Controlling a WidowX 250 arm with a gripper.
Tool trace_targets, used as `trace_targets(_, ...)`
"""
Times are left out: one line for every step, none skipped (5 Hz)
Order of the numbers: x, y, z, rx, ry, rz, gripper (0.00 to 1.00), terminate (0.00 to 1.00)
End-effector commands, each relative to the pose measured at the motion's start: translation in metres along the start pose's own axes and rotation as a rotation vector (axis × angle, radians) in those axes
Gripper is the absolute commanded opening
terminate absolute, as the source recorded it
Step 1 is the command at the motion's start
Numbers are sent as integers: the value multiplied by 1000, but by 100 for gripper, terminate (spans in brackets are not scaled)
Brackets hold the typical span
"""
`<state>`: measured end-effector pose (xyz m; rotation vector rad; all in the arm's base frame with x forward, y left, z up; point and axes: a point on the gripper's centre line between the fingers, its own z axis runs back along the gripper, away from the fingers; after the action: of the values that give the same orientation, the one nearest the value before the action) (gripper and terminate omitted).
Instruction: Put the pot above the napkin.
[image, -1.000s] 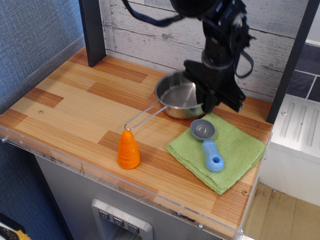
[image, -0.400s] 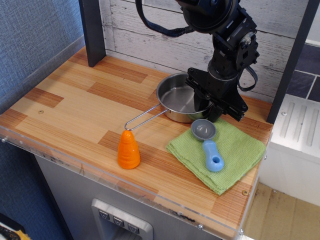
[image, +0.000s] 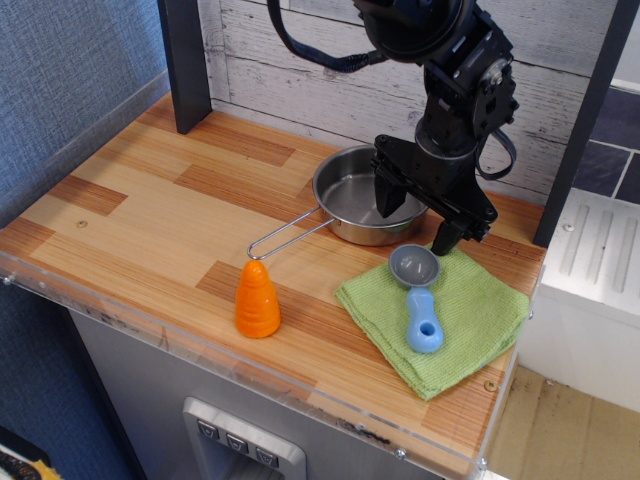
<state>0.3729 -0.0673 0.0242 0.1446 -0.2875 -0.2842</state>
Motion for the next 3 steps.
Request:
trace_targets(24,11,69,7,-168,30,100,0)
trace_targets(24,15,92,11,-207,39,100,0)
trace_targets(22,19,118,-3,-257,64,100,0)
